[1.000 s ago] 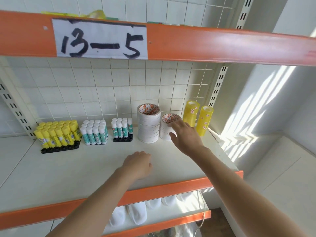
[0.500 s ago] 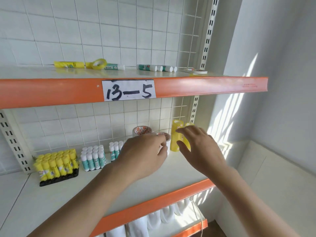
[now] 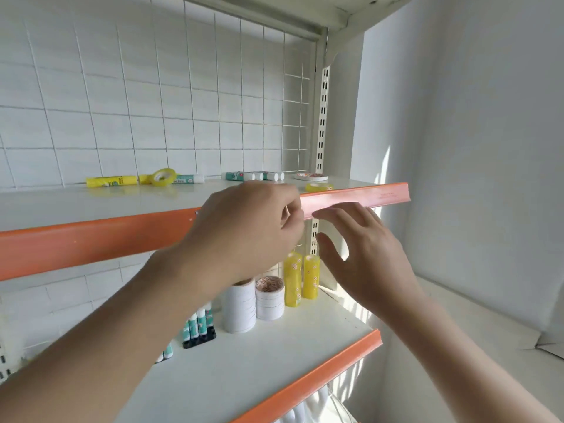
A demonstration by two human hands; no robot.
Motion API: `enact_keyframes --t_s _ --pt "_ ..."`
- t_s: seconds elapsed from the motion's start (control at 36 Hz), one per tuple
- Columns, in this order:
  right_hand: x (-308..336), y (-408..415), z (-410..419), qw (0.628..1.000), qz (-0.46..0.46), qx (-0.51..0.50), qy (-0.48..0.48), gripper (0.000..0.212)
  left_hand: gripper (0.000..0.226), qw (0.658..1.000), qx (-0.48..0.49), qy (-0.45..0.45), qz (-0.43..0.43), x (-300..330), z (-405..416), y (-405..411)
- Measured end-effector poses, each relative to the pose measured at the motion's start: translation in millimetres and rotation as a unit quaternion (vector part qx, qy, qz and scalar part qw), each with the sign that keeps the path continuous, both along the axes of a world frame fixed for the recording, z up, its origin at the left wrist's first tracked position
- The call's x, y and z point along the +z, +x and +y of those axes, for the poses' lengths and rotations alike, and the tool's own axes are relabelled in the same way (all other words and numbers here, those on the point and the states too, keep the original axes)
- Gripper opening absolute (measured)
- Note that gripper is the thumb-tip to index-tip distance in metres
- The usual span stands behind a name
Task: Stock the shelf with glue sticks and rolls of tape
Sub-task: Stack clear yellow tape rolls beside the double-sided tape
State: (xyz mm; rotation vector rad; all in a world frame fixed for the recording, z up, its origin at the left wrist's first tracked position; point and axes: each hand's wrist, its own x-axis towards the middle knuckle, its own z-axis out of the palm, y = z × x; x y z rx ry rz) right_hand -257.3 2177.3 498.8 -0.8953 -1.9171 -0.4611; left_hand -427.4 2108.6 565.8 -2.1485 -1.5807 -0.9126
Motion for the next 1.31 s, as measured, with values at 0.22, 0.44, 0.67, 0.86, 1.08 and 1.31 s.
enact_keyframes --t_s 0.22,0.44,0.67,0.86,1.08,1.31 --pt "42.7 0.2 45.9 1.0 0.012 0.019 0.011 0.028 0.018 0.995 0.07 -0.008 0.077 37.4 38.9 -11.7" --pt "80.4 18.9 132.0 0.995 -0.029 -0.032 -0.095 0.027 0.02 0.981 0.095 -0.07 0.152 60.0 99.6 7.6" --pt "91.8 31.9 199.5 0.975 -0.102 0.019 -0.197 0.021 0.025 0.973 0.015 -0.203 0.107 63.8 167.2 47.7" --pt "96.8 27.3 255.8 0.947 -0.191 -0.004 -0.258 0.032 0.021 0.961 0.04 -0.254 0.105 54.3 206.5 55.9" --pt "108.9 7.8 296.3 0.88 -0.341 -0.062 -0.324 0.057 0.024 0.955 0.108 -0.269 0.068 50.1 230.5 43.6" --pt "107.1 4.8 292.1 0.904 -0.348 -0.034 -0.247 0.034 0.022 0.963 0.132 -0.234 0.016 47.3 238.6 41.6"
